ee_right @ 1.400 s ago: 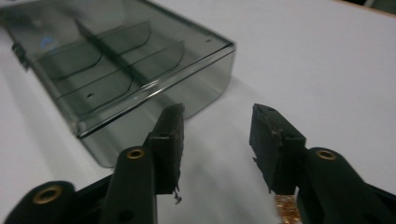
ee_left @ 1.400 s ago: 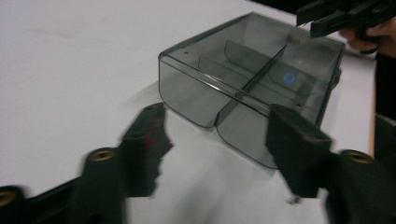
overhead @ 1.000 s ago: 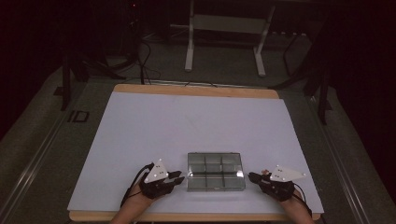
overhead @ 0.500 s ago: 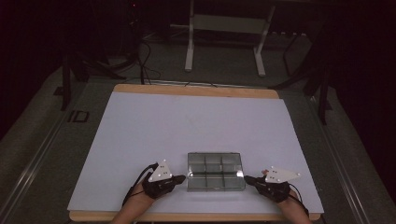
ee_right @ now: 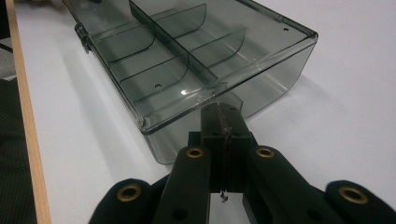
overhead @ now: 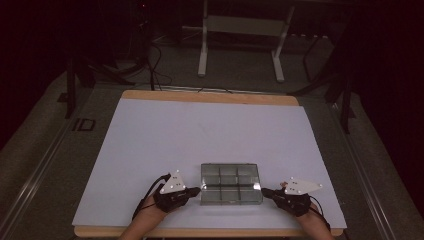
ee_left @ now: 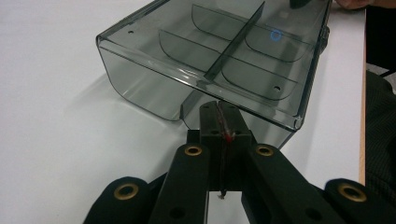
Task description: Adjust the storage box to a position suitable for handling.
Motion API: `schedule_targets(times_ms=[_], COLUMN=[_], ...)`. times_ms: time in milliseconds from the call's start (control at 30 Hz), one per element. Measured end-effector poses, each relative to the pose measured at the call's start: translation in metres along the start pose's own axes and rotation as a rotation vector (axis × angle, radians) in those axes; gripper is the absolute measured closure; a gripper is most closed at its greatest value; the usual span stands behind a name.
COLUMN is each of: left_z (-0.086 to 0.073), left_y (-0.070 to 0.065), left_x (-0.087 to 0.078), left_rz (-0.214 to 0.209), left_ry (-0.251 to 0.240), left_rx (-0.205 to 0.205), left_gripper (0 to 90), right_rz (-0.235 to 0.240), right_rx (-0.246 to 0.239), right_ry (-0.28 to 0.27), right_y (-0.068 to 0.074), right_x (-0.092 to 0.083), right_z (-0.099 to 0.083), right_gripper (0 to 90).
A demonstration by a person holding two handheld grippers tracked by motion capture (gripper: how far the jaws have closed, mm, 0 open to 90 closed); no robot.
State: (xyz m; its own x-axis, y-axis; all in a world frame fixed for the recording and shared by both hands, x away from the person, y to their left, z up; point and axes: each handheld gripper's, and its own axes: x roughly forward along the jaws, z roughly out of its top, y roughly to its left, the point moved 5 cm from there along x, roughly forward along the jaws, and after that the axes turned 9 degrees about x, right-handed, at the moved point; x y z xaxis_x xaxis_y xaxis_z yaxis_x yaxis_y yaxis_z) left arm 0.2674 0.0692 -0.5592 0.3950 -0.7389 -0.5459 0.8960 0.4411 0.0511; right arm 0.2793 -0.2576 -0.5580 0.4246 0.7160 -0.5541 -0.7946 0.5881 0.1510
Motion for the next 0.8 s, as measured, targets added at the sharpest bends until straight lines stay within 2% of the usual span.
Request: schedule_targets(times_ms=[133, 233, 300, 433, 467, 500, 567, 600, 800], left_z=[0.001, 0.002, 0.005, 0.008, 0.008, 0.008, 0.007, 0.006, 0.009], left_y=[0.000, 0.000, -0.001, 0.000, 0.000, 0.003, 0.006, 0.006, 0.004], left_x=[0.000, -0.001, -0.002, -0.001, -0.001, -0.002, -0.002, -0.002, -0.004], left_rz=[-0.009, -0.013, -0.007, 0.006, 0.006, 0.023, 0.029, 0.033, 0.044], left_ry=[-0.009, -0.015, -0.023, -0.030, -0.030, -0.038, -0.046, -0.046, -0.059], left_rx=[-0.012, -0.010, 0.001, 0.008, 0.008, -0.002, -0.025, -0.023, -0.005], left_gripper=[90.0, 90.0, 90.0, 89.7, 87.8, 81.5, 71.6, 66.9, 66.4], right_rz=[0.015, 0.002, 0.019, 0.018, 0.017, 0.011, -0.005, 0.000, -0.009], right_rx=[0.011, -0.006, 0.003, 0.000, 0.002, 0.001, 0.007, 0.018, 0.016], right_ry=[-0.017, -0.012, -0.026, -0.038, -0.042, -0.044, -0.052, -0.050, -0.061], right_y=[0.001, 0.002, 0.003, 0.004, 0.003, 0.003, 0.001, 0.001, 0.000], right_x=[-0.003, -0.002, -0.003, -0.004, -0.003, -0.003, -0.004, -0.004, -0.004], right_z=[0.002, 0.003, 0.004, 0.009, 0.009, 0.010, 0.010, 0.010, 0.012], right_gripper=[90.0, 90.0, 90.0, 90.0, 89.4, 86.6, 80.2, 79.0, 76.4])
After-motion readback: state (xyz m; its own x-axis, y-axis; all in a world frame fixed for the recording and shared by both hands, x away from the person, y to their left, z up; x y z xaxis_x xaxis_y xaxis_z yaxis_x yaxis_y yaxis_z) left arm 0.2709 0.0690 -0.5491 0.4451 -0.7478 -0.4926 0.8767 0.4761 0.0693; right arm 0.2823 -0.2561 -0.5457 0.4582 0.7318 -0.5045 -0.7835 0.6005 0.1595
